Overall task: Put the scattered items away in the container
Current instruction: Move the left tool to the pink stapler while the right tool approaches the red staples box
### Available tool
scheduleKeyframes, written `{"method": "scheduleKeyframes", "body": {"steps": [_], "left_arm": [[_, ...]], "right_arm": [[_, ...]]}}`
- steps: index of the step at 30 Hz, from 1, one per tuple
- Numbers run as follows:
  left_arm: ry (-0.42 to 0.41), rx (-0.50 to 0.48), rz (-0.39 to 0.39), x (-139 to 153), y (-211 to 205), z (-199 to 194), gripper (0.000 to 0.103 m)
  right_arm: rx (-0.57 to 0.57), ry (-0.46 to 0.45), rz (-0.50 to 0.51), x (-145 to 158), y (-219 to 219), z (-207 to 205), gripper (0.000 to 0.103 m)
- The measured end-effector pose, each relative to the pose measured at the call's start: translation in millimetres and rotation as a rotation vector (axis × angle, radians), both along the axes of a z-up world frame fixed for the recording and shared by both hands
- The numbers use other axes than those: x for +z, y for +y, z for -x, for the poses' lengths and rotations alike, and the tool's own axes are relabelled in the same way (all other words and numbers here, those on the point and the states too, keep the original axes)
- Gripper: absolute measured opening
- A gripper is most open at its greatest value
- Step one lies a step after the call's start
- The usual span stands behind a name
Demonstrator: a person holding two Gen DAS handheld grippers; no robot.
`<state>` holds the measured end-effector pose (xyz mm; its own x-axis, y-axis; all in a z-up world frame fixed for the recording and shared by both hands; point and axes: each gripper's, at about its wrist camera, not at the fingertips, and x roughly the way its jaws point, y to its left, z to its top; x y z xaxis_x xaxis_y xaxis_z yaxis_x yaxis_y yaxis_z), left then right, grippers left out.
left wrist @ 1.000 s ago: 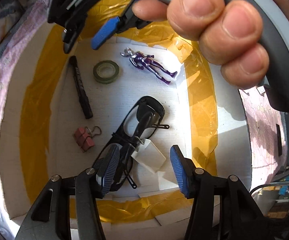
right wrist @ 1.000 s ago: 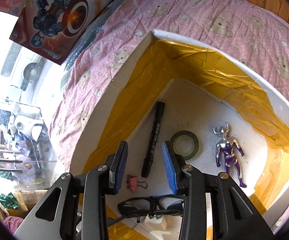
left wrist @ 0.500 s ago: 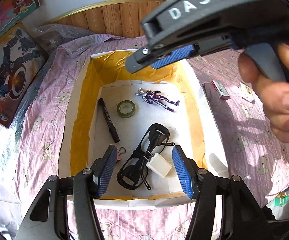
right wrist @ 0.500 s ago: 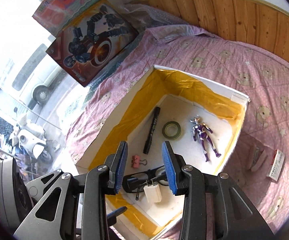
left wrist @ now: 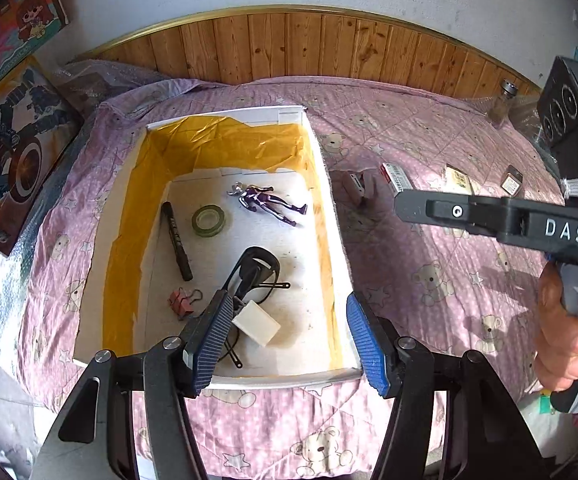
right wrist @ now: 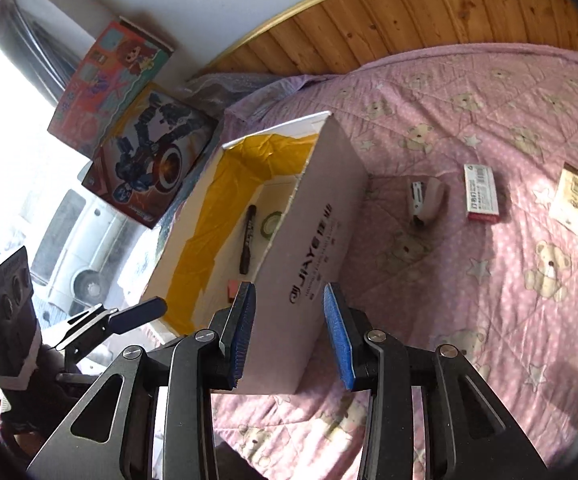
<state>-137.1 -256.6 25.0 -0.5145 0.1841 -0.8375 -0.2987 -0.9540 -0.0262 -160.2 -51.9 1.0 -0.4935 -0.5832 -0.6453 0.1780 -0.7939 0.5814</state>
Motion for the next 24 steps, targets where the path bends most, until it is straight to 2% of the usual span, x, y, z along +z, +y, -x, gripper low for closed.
{"method": "scheduleKeyframes", "body": {"steps": [6,12,14,19,24], "left_arm": [[-0.024,-0.052,-0.042,-2,44,3,0.065],[-0.045,-0.078,-0.079,-5,93,28,0.066],[-0.042,-0.077,-0.073,-9,109,45,0.070],[-0.077,-0.014,-0.063,-28,135,100,0.070],[-0.165,0.081,-0.051,-61,139,157,0.070]], "right_arm": [[-0.095,-0.037,0.016,-26,46,-13,0.039],[-0.183,-0.042,-0.010,-37,81,-6,0.039],[-0.204,-0.042,-0.024,-40,91,5,0.039],[-0.234,-0.046,-0.095,-47,106,45,0.044],[-0.237,-0.059,-0.182,-65,112,94,0.045]]}}
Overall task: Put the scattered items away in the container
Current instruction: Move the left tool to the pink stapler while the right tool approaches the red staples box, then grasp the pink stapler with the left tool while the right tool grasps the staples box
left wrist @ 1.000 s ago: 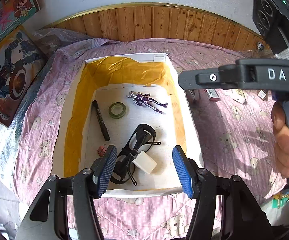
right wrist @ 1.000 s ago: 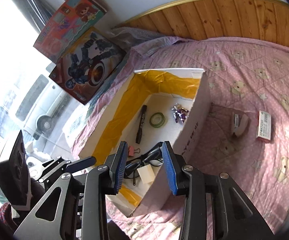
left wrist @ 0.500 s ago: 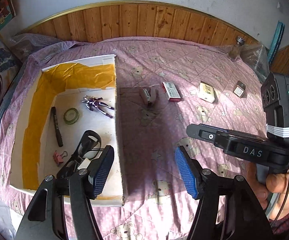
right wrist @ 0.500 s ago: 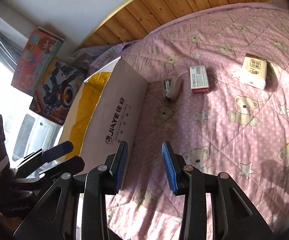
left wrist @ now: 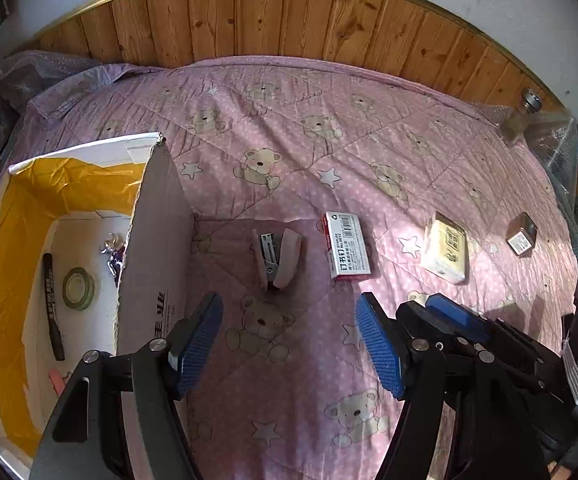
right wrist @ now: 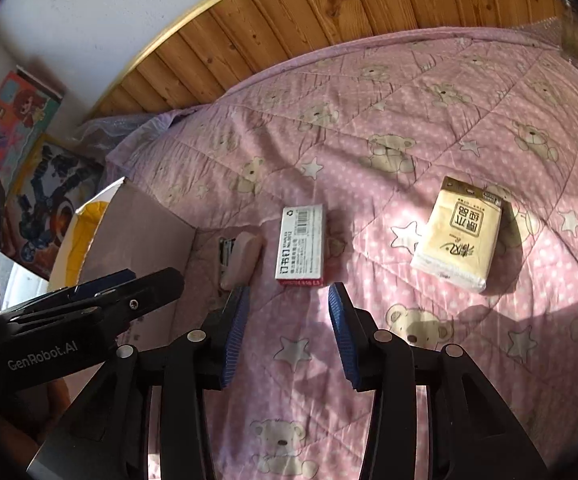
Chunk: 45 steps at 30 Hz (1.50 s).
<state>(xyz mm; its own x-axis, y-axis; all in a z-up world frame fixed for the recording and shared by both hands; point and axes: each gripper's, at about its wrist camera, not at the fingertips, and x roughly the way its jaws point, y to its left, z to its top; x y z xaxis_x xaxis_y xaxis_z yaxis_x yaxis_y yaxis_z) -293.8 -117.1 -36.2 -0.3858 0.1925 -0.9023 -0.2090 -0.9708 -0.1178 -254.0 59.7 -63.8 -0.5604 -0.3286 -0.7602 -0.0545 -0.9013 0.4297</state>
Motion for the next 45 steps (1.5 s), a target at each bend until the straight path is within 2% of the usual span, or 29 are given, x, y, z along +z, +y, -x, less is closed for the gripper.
{"method": "scheduleKeyframes", "body": {"steps": [7,14,15,18,26,27,30,32,33,34,37,40,45], "left_arm": [[-0.127,0.068,-0.037,-41,-3,43,0.070],[-0.182,0.111,-0.086,-55,-8,58,0.070],[-0.183,0.114,-0.083,-57,-8,59,0.070],[-0.196,0.115,-0.056,-68,-4,59,0.070],[-0.203,0.079,0.029,-87,5,51,0.072],[-0.181,0.064,0.046,-88,8,49,0.075],[-0.140,0.033,0.105,-91,19,46,0.077],[-0.088,0.005,0.115,-90,24,44,0.072],[-0.061,-0.009,0.126,-88,26,42,0.060],[-0.048,-0.026,0.126,-86,28,39,0.045],[-0.050,-0.014,0.105,-81,24,35,0.042],[-0.062,0.003,0.035,-72,14,29,0.041],[-0.050,-0.014,-0.026,-54,-1,0,0.041]], "right_arm": [[0.090,-0.043,-0.068,-30,-7,37,0.047],[0.140,-0.044,-0.160,-47,-29,48,0.051],[0.137,-0.044,-0.166,-51,-31,53,0.051],[0.124,-0.028,-0.215,-53,-33,56,0.039],[0.011,-0.060,-0.132,-52,9,32,0.039],[0.008,-0.058,-0.126,-53,11,29,0.039],[0.004,-0.045,-0.137,-53,8,23,0.039],[0.000,-0.039,-0.143,-53,7,22,0.039],[0.000,-0.037,-0.141,-53,8,22,0.039],[-0.002,-0.037,-0.130,-53,10,21,0.039],[-0.012,-0.045,-0.085,-50,16,13,0.039],[-0.019,-0.035,-0.056,-44,19,0,0.039],[-0.027,-0.034,-0.018,-38,16,-21,0.039]]}}
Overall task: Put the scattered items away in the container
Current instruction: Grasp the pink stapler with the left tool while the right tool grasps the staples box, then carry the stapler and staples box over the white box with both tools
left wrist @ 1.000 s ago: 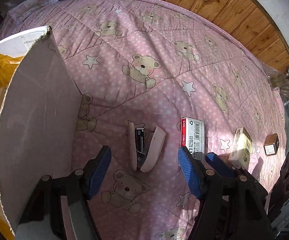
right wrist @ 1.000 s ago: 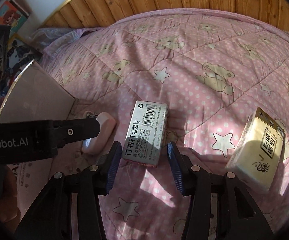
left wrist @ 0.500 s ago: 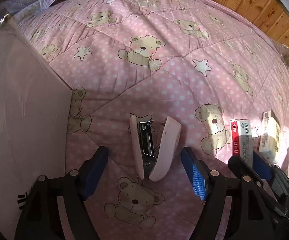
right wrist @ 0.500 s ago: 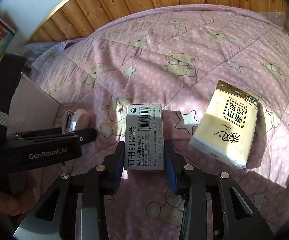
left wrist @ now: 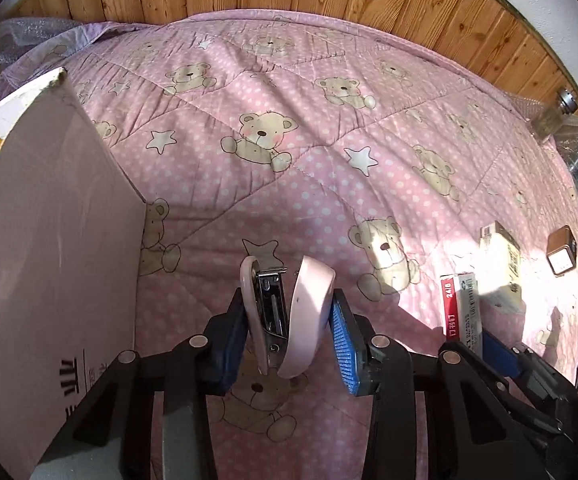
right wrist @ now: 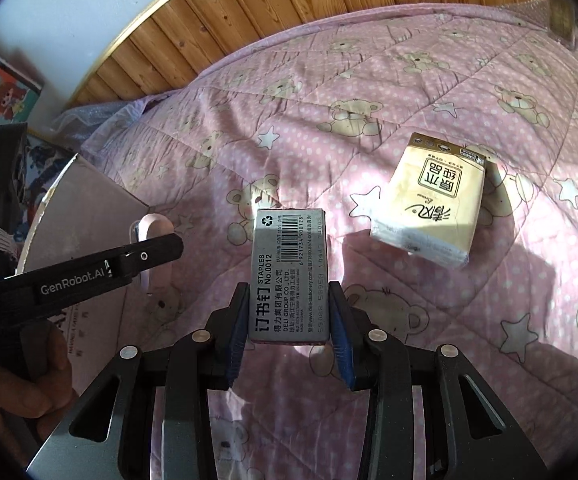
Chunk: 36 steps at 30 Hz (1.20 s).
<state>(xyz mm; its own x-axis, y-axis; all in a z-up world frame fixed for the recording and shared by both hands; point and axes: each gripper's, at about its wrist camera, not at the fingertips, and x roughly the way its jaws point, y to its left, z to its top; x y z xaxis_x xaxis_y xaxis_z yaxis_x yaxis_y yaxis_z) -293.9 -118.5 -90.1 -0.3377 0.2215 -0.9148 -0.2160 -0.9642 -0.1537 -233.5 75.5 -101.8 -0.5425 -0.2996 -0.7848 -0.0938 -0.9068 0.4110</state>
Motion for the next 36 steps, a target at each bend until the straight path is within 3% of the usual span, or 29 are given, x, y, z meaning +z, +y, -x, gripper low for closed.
{"method": "scheduleKeyframes", "body": {"steps": [15,25,30,36], "left_arm": [[0.049,-0.044,-0.100,47,-8,-58,0.041],[0.067,-0.050,-0.167,62,-32,-107,0.041],[0.101,-0.052,-0.172,72,-41,-126,0.041],[0.205,-0.074,-0.131,92,-45,-148,0.041]], "right_arm": [[-0.005,0.019,0.019,27,-21,-67,0.039],[0.025,0.026,-0.014,41,-42,-109,0.039],[0.038,0.033,-0.046,50,-52,-126,0.039],[0.044,0.043,-0.087,61,-61,-144,0.039]]}}
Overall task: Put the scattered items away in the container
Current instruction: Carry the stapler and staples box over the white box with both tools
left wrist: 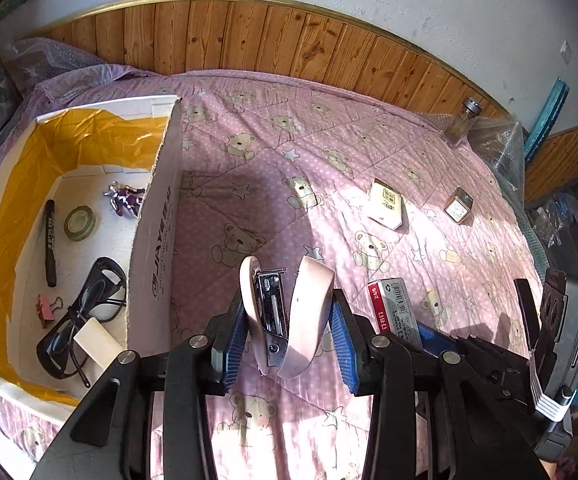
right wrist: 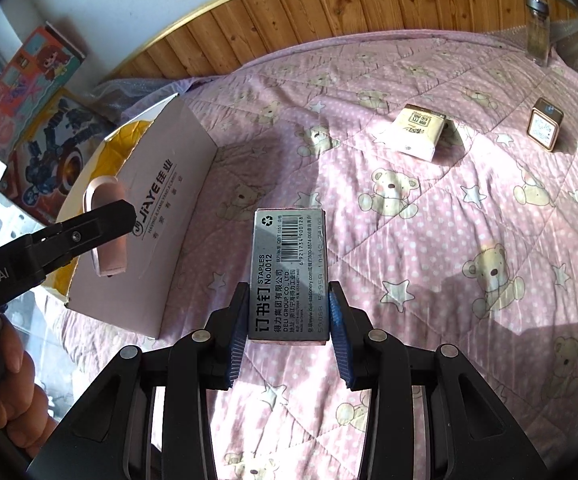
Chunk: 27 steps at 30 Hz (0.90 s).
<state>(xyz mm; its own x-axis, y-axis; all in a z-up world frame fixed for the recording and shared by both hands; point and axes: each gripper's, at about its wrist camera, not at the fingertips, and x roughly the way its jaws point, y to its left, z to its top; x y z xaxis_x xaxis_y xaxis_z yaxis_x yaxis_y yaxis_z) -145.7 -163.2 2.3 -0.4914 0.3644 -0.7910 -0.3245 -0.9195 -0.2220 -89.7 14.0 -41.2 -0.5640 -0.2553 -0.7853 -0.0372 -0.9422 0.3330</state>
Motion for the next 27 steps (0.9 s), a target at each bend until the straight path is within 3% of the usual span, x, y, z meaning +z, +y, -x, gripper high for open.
{"method": "scheduleKeyframes", "body": {"steps": [8,27], "left_arm": [[0.067,-0.011,-0.021,18,-17,-25,0.041],[0.118,0.046,-0.128,36,-74,-51,0.041]], "right_arm": [[0.047,0.052,-0.074,26,-26,-19,0.039],[0.213,0.202,-0.235,87,-105,-39,0.039]]}}
